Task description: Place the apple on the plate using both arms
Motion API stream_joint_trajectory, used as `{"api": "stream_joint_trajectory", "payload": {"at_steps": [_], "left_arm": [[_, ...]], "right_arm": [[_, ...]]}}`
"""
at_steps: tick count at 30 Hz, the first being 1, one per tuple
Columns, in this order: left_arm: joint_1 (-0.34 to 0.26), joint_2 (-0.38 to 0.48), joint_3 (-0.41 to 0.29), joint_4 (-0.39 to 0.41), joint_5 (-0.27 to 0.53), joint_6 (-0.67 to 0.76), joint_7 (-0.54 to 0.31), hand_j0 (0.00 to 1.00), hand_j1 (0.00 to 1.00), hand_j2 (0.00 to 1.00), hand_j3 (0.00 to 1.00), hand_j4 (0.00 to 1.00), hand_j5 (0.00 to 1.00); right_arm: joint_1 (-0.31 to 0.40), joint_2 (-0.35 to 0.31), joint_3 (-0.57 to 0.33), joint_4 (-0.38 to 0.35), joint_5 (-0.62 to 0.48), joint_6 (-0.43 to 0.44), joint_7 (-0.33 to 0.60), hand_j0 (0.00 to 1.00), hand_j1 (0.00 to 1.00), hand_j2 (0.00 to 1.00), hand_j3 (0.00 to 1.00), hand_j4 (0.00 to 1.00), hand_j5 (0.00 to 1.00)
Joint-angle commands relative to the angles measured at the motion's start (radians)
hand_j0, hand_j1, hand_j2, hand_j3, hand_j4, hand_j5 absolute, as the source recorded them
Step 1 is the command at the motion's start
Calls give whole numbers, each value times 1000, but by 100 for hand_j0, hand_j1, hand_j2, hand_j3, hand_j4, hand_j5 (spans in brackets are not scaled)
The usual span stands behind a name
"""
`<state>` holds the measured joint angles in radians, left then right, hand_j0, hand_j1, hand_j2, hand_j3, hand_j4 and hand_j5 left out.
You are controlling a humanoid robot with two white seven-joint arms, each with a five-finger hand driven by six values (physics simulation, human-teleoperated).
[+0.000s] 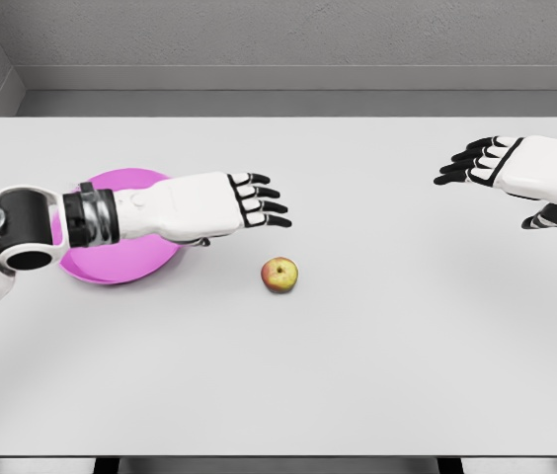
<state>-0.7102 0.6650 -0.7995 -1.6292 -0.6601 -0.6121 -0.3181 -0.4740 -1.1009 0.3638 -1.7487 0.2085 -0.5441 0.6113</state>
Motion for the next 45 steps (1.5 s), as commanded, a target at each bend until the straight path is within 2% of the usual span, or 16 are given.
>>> {"api": "stream_joint_trajectory", "payload": {"at_steps": [1,8,10,13,17,19,22,26,36,38,45], "left_arm": [[-2,-21,-67,2,10,1,-1,100,100,100,100,100,100],[-26,-30,-70,3,-6,1,-2,100,100,100,100,100,100],[-46,-30,-69,0,-72,1,-1,100,100,100,100,100,100],[-63,-33,-67,-1,-92,1,-10,100,100,100,100,100,100],[-63,-35,-61,-8,-82,1,-156,100,100,100,100,100,100],[-63,-42,-64,-9,-66,1,-191,100,100,100,100,100,100],[-61,-67,-73,-9,-19,1,-197,100,100,100,100,100,100],[-60,-96,-90,-8,-13,1,-197,100,100,100,100,100,100],[-61,-102,-116,-5,-26,1,-200,100,100,100,100,100,100],[-61,-122,-132,0,-18,1,-269,100,100,100,100,100,100],[-63,-162,-152,45,-46,1,-293,100,100,100,100,100,100]], "right_arm": [[0,-2,0,0,-4,3,0,100,100,100,100,100,100],[0,-1,0,0,-4,3,0,100,100,100,100,100,100],[0,-1,0,1,-4,3,0,100,100,100,100,100,100],[0,-1,0,1,-4,3,0,100,100,100,100,100,100],[0,-1,0,0,-4,3,0,100,100,100,100,100,100],[-2,-1,0,0,-4,3,0,100,100,100,100,100,100],[0,-1,0,0,-4,3,0,100,100,100,100,100,100],[0,-1,0,0,-4,3,0,100,100,100,100,100,100],[0,-1,0,1,-4,3,0,100,100,100,100,100,100],[0,-1,0,1,-4,3,0,100,100,100,100,100,100],[-2,-1,0,1,-4,3,0,100,100,100,100,100,100]]}}
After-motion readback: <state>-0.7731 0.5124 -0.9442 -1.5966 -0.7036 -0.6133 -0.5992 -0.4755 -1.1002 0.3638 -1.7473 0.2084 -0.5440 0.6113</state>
